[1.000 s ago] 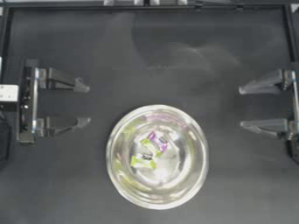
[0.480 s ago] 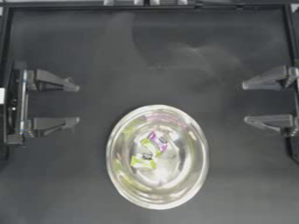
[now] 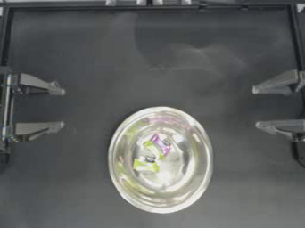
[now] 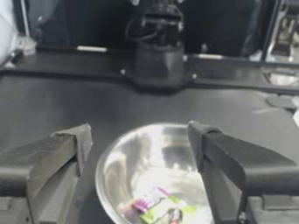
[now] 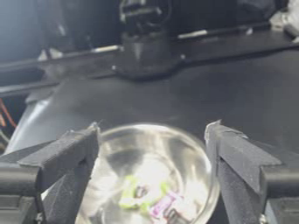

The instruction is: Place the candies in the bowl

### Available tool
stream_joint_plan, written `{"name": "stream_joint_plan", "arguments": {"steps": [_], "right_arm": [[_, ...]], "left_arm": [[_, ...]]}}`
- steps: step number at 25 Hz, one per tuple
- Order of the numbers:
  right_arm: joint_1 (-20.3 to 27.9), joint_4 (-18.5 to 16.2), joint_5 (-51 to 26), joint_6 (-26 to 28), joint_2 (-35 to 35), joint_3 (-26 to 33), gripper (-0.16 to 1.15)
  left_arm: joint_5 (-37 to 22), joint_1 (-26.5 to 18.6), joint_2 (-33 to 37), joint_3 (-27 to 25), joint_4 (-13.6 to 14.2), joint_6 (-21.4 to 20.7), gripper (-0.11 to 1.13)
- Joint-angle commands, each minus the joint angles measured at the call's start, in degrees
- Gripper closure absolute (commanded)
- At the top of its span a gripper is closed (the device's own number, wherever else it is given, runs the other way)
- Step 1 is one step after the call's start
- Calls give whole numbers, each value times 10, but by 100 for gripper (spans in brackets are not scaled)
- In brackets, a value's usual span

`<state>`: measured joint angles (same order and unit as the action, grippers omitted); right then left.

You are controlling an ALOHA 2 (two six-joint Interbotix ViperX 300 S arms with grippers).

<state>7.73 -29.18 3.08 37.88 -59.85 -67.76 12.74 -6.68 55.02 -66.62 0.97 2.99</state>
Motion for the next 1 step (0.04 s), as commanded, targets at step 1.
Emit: {"name": "stream_joint_plan", "arguments": {"steps": [1], "right_arm": [[3,-1,14,-1,2,2,-2]], "left_arm": [[9,-2,1,0,0,2,4]]}}
